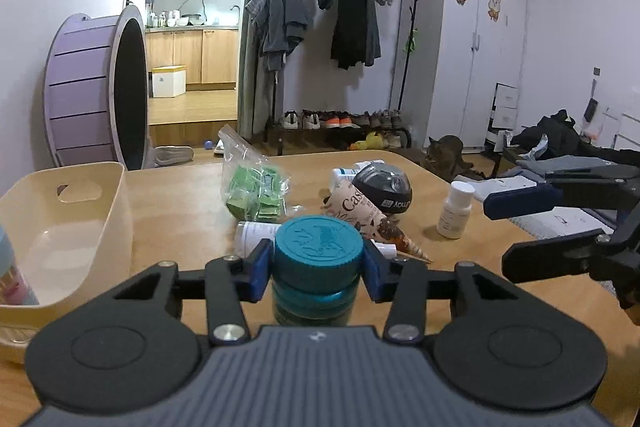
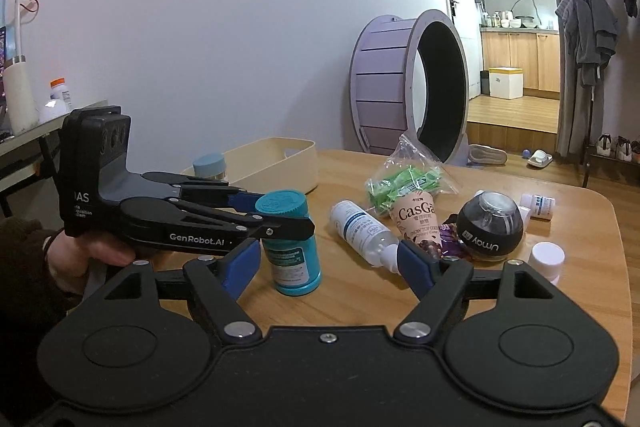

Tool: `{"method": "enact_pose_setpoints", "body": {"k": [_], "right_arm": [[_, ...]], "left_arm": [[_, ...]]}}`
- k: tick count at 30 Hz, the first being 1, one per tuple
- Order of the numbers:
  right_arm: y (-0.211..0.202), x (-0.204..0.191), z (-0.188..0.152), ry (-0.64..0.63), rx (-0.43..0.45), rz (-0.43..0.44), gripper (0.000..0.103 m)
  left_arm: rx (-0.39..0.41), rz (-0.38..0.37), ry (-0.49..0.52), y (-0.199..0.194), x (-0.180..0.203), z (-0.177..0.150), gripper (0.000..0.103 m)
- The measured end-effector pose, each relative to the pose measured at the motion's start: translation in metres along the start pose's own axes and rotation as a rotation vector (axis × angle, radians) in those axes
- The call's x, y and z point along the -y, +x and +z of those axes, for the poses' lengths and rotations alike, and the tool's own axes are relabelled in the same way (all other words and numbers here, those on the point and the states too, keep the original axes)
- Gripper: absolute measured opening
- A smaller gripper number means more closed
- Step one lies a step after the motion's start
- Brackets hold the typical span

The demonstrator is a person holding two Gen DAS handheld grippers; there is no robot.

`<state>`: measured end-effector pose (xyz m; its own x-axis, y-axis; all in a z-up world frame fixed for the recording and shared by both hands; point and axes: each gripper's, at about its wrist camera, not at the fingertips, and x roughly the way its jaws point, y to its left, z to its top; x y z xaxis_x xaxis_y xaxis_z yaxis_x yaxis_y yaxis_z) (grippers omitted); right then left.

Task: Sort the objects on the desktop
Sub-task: 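Lower the teal-capped bottle into the cream basket and open the left gripper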

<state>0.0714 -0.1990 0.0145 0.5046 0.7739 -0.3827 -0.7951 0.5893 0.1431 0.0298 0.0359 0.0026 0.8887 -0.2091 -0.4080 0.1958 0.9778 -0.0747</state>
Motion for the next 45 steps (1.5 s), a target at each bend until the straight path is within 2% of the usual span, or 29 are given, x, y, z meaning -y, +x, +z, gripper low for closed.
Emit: {"method": "enact_pose_setpoints", "body": {"k": [8, 16, 18, 25, 31, 34, 41, 45], "right_arm": [[0.000, -0.001, 0.001, 0.003, 0.003, 0.008, 0.074], [0.009, -0.004, 0.000, 0.006, -0.012, 0.022, 0.074], [0.012, -0.005, 0.000, 0.005, -0.019, 0.023, 0.074], [0.017, -0.009, -0.001, -0.002, -0.036, 0.032, 0.075], [0.020, -0.012, 0.000, -0.005, -0.041, 0.039, 0.076], [0.023, -0.013, 0.000, -0.005, -0.044, 0.037, 0.076], [0.027, -0.012, 0.004, -0.006, -0.031, 0.010, 0.076], [0.030, -0.001, 0.005, 0.004, -0.029, -0.036, 0.077]], "left_arm": [[0.091, 0.054, -0.034, -0.031, -0.023, 0.015, 0.045], [0.200, 0.219, -0.124, -0.072, -0.090, 0.039, 0.045], [0.191, 0.245, -0.132, -0.071, -0.101, 0.038, 0.045], [0.072, 0.300, -0.096, -0.045, -0.114, 0.023, 0.045], [0.032, 0.327, -0.097, -0.054, -0.116, 0.013, 0.046], [0.035, 0.359, -0.085, -0.060, -0.116, 0.009, 0.051], [0.091, 0.304, -0.117, -0.082, -0.114, 0.013, 0.057], [0.100, 0.226, -0.115, -0.084, -0.099, 0.014, 0.061]]}}
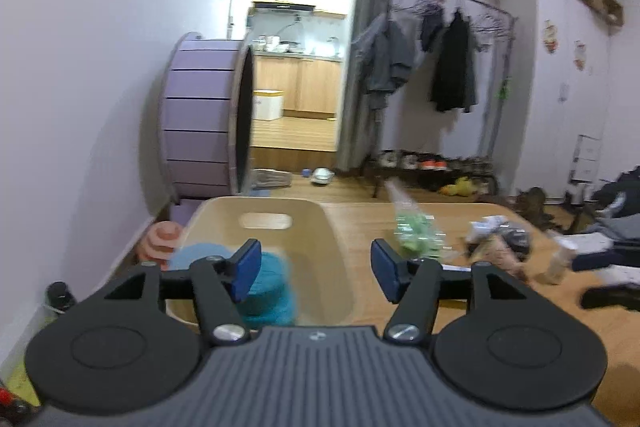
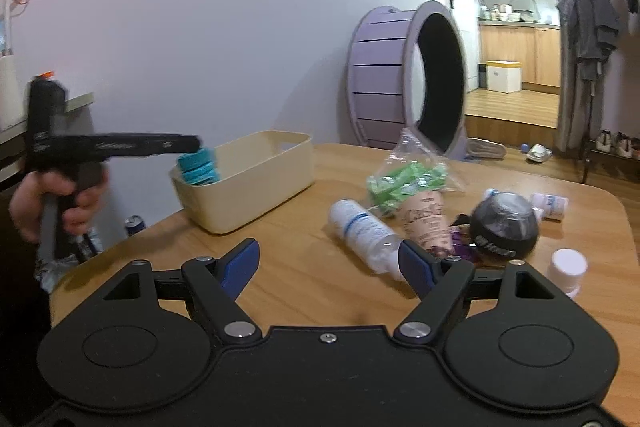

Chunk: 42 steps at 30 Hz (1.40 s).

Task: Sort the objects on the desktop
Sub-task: 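Lower the teal-capped bottle into the cream basket and open the left gripper, then grasp the white spray bottle with the right gripper and stand it upright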

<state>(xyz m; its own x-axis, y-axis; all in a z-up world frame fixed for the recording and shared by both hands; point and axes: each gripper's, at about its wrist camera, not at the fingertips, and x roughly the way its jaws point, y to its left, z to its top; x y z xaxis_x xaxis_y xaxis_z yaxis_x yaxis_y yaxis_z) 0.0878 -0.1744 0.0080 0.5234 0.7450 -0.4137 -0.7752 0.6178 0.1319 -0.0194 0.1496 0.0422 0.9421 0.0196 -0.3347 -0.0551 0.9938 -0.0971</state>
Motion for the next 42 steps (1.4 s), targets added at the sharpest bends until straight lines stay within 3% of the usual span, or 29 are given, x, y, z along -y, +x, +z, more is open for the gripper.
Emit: {"method": "enact_pose_setpoints", "body": {"k": [7, 13, 17, 25, 34, 36, 38, 42], "right_arm": [[0.014, 0.025, -0.004, 0.017, -0.041, -0.058, 0.078], [0.033, 0.041, -0.006, 0.015, -0.108, -0.109, 0.073], [0.039, 0.042, -0.008, -0.009, -0.127, -0.125, 0.061], [0.064, 0.020, -0.008, -0.173, -0.138, -0.044, 0.046], [0.083, 0.023, -0.009, -0.182, -0.173, -0.059, 0.044], [0.082, 0.024, -0.010, -0.184, -0.184, -0.057, 0.040], [0.081, 0.025, -0.011, -0.185, -0.193, -0.057, 0.029], [0.074, 0.022, -0.011, -0.176, -0.191, -0.029, 0.024]], "left_arm": [[-0.057, -0.186, 0.016, 0.008, 0.038, -0.015, 0.061], [-0.089, -0.247, 0.069, 0.014, 0.061, -0.026, 0.061], [-0.098, -0.259, 0.073, 0.015, 0.065, -0.029, 0.061], [-0.100, -0.266, 0.082, 0.014, 0.070, -0.031, 0.061], [-0.102, -0.263, 0.090, 0.013, 0.071, -0.033, 0.061], [-0.102, -0.265, 0.085, 0.012, 0.071, -0.033, 0.061], [-0.102, -0.265, 0.087, 0.012, 0.071, -0.033, 0.061], [-0.103, -0.261, 0.090, 0.011, 0.070, -0.034, 0.061]]}}
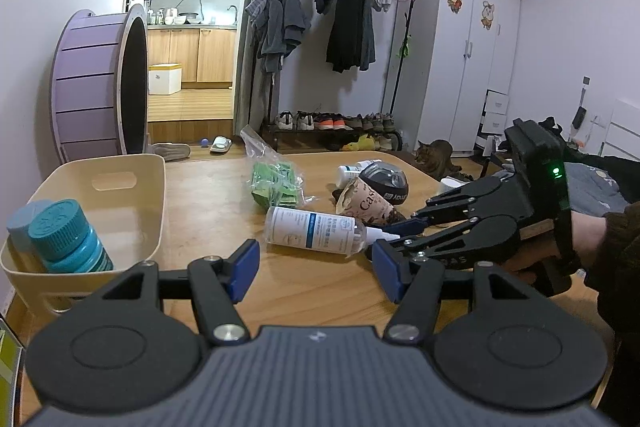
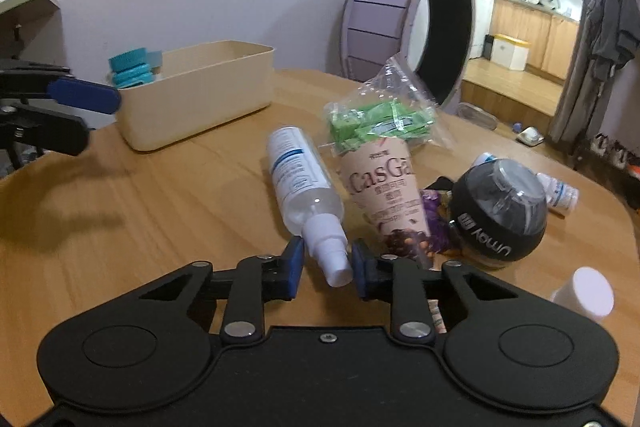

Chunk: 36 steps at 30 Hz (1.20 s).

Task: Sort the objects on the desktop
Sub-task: 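Grasp the white spray bottle with the right gripper and stand it upright, then release the spray bottle from the right gripper while the left gripper grasps it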

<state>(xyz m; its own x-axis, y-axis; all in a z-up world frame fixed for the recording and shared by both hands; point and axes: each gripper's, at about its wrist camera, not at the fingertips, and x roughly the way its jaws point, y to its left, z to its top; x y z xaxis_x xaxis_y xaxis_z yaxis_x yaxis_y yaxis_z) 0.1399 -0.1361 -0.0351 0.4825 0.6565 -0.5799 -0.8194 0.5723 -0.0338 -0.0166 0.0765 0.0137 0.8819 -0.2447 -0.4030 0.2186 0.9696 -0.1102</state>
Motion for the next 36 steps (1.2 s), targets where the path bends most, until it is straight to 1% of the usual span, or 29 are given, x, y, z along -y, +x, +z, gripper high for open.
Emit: {"method": "enact_pose_setpoints", "body": {"k": [2, 4, 8, 13, 18, 21, 24, 27, 29, 36], "right_arm": [[-0.009, -0.004, 0.002, -0.006, 0.028, 0.000, 0.022], [-0.021, -0.009, 0.006, -0.012, 0.074, -0.002, 0.022], [-0.046, -0.016, 0.015, -0.012, 0.159, 0.022, 0.021], [-0.063, -0.022, 0.022, 0.001, 0.228, 0.056, 0.021], [-0.061, -0.020, 0.029, 0.035, 0.257, 0.082, 0.021], [-0.056, -0.020, 0.033, 0.030, 0.255, 0.106, 0.021], [-0.051, -0.015, 0.033, 0.061, 0.255, 0.119, 0.022], [-0.055, -0.010, 0.029, 0.084, 0.265, 0.124, 0.024], [-0.058, -0.006, 0.026, 0.101, 0.277, 0.124, 0.032], [-0.082, 0.009, 0.012, 0.167, 0.303, 0.106, 0.043]], "left_arm": [[0.001, 0.000, -0.001, 0.000, 0.000, 0.001, 0.061], [0.003, -0.001, -0.001, 0.001, 0.000, 0.002, 0.061], [0.004, -0.004, 0.000, 0.002, 0.000, 0.002, 0.061], [0.004, -0.013, -0.002, 0.002, 0.000, 0.002, 0.061], [0.010, -0.019, -0.002, 0.003, 0.001, 0.004, 0.061], [0.021, -0.018, -0.014, 0.003, 0.000, 0.007, 0.061], [0.027, -0.019, -0.023, 0.003, -0.001, 0.008, 0.061], [0.026, -0.014, -0.025, 0.004, -0.001, 0.008, 0.061], [0.026, -0.014, -0.023, 0.004, -0.001, 0.009, 0.061], [0.039, -0.017, -0.033, 0.006, -0.001, 0.012, 0.061]]}}
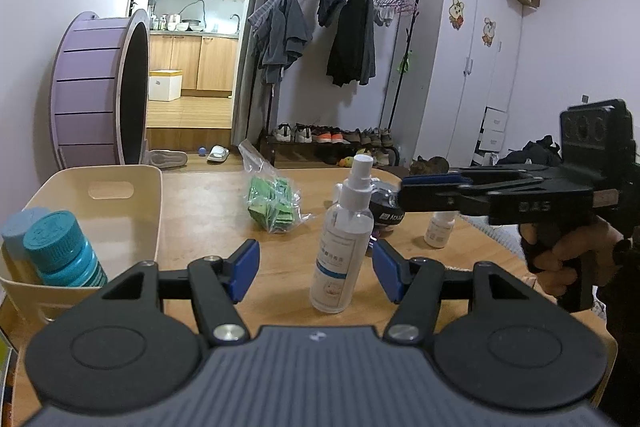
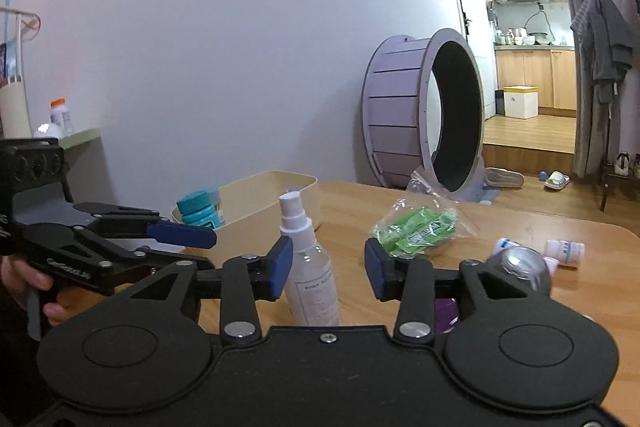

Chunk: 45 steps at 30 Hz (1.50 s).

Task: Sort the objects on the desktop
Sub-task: 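Release the spray bottle from the right gripper while the left gripper grasps it, then carry the spray bottle into the cream basket and open the left gripper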

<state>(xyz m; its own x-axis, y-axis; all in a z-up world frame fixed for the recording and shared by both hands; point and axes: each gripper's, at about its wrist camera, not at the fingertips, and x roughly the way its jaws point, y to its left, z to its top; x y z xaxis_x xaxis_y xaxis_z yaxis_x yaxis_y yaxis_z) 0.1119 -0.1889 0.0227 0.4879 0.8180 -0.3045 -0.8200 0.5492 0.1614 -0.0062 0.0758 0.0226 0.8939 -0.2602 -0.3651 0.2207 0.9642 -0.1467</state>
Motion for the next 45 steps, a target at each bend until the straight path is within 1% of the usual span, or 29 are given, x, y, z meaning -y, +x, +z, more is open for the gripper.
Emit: {"method": "enact_pose_setpoints", "body": {"k": [1, 2, 4, 7, 9, 10, 12, 16, 20, 26, 30, 32, 36, 38, 42, 45], "right_arm": [[-0.007, 0.003, -0.001, 0.011, 0.011, -0.010, 0.047], [-0.015, 0.009, -0.001, 0.028, 0.017, -0.029, 0.052], [-0.031, 0.023, -0.002, 0.067, 0.014, -0.079, 0.061], [-0.059, 0.048, -0.005, 0.113, 0.003, -0.164, 0.065], [-0.078, 0.061, -0.007, 0.128, -0.022, -0.222, 0.072], [-0.086, 0.064, -0.010, 0.125, -0.040, -0.244, 0.079], [-0.100, 0.070, -0.015, 0.123, -0.068, -0.278, 0.080], [-0.107, 0.073, -0.026, 0.130, -0.080, -0.294, 0.080], [-0.103, 0.070, -0.033, 0.129, -0.089, -0.283, 0.080], [-0.098, 0.055, -0.024, 0.094, -0.037, -0.232, 0.080], [-0.094, 0.044, -0.024, 0.085, -0.013, -0.199, 0.081], [-0.094, 0.039, -0.025, 0.079, 0.004, -0.195, 0.084], [-0.096, 0.036, -0.025, 0.092, 0.038, -0.181, 0.085], [-0.096, 0.035, -0.025, 0.097, 0.048, -0.177, 0.086], [-0.093, 0.032, -0.024, 0.094, 0.048, -0.168, 0.087], [-0.092, 0.029, -0.025, 0.088, 0.045, -0.155, 0.088]], "left_arm": [[0.002, -0.001, -0.002, 0.001, 0.000, 0.000, 0.061], [0.005, -0.003, -0.002, 0.001, 0.000, 0.001, 0.061], [0.004, -0.008, -0.002, 0.001, 0.000, 0.000, 0.061], [0.000, -0.011, 0.007, 0.002, 0.003, -0.001, 0.061], [-0.005, -0.011, 0.007, 0.004, 0.003, -0.002, 0.061], [-0.007, -0.012, 0.006, 0.004, 0.004, -0.002, 0.061], [-0.013, -0.013, 0.011, 0.006, 0.005, -0.003, 0.061], [-0.020, -0.016, 0.017, 0.008, 0.008, -0.006, 0.061], [-0.021, -0.016, 0.016, 0.009, 0.009, -0.006, 0.061], [0.011, -0.022, -0.013, 0.013, 0.010, 0.004, 0.061], [0.034, -0.013, 0.006, 0.021, 0.017, 0.013, 0.061], [0.039, -0.001, 0.019, 0.027, 0.020, 0.015, 0.059], [0.028, 0.014, 0.047, 0.039, 0.024, 0.017, 0.056], [0.029, 0.016, 0.061, 0.043, 0.026, 0.017, 0.050], [0.022, 0.012, 0.081, 0.051, 0.030, 0.018, 0.043], [0.018, 0.008, 0.103, 0.055, 0.033, 0.017, 0.029]]}}
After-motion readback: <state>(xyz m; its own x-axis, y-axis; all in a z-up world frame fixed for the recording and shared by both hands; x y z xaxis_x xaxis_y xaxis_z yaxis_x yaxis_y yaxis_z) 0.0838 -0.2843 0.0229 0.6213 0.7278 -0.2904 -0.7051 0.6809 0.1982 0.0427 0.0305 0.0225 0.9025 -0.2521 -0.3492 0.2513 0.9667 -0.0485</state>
